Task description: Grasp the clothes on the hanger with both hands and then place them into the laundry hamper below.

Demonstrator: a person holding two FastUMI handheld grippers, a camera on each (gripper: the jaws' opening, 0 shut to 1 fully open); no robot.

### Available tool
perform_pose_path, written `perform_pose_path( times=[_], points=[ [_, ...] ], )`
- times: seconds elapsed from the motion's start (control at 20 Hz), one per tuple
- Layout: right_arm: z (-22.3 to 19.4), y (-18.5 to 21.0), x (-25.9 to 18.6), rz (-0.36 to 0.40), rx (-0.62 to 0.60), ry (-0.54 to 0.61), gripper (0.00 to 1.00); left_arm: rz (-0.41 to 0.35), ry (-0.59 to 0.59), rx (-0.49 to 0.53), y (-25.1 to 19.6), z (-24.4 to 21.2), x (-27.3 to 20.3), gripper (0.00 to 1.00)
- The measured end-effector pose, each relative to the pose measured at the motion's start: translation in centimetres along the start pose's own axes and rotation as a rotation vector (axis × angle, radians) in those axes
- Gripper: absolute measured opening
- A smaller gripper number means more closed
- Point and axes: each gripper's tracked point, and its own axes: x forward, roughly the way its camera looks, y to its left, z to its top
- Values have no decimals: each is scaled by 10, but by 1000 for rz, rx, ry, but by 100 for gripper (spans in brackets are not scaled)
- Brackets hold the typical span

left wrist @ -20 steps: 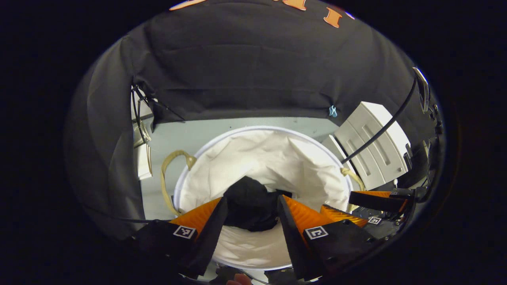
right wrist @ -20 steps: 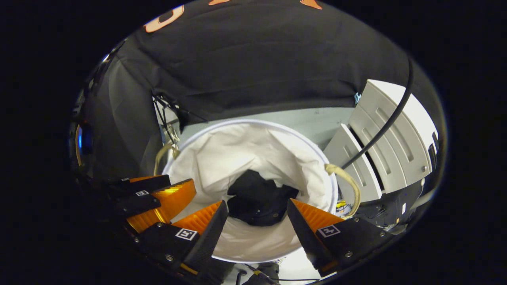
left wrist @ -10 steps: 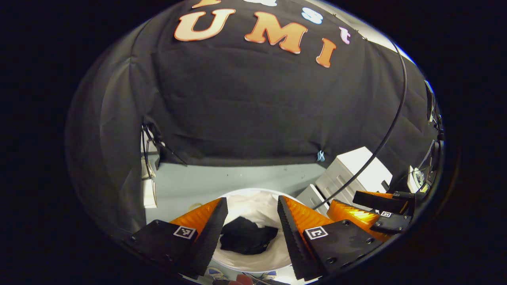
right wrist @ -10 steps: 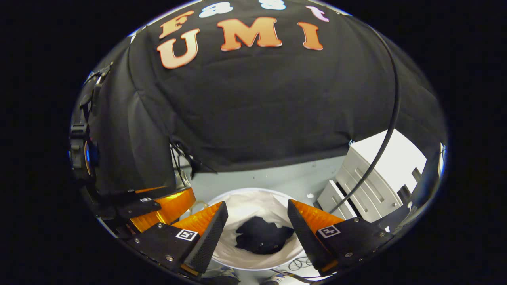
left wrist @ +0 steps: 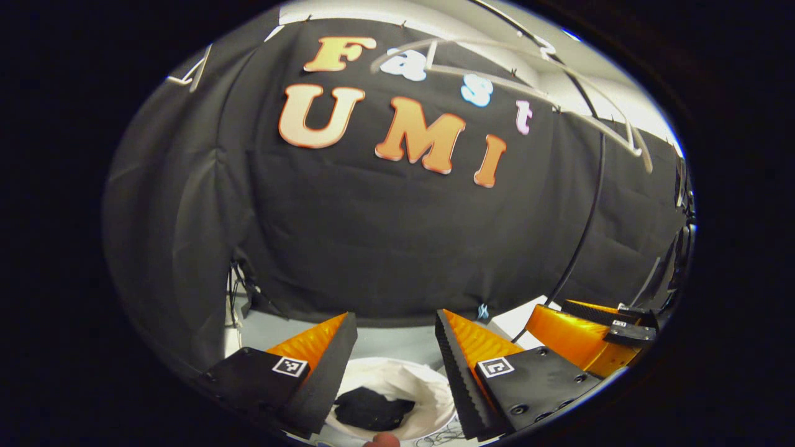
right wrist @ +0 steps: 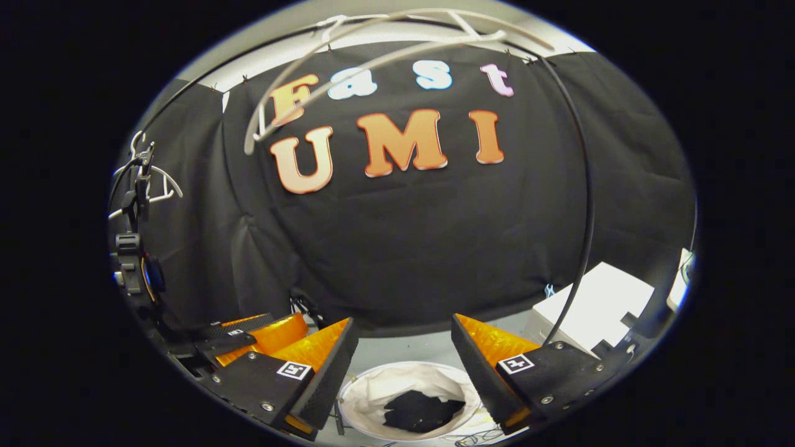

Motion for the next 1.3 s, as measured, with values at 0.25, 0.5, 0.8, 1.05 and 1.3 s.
perform_pose_path(
  times=[0.25,0.5,0.8,1.05,1.3],
  points=[
    [62,4,-40,-4,-32,-123,93,-28,-134,22,-15,64,-41,84],
    [93,0,-72,-8,-33,-180,94,-26,-227,69,-26,100,-74,90],
    [117,-7,-97,-38,-46,-228,93,-55,-281,67,-42,117,-94,92],
    [140,-5,-112,-31,-37,-292,93,-54,-319,70,-47,126,-101,92],
    [148,-5,-118,-27,-39,-327,93,-27,-354,88,-44,134,-99,89]
  ],
)
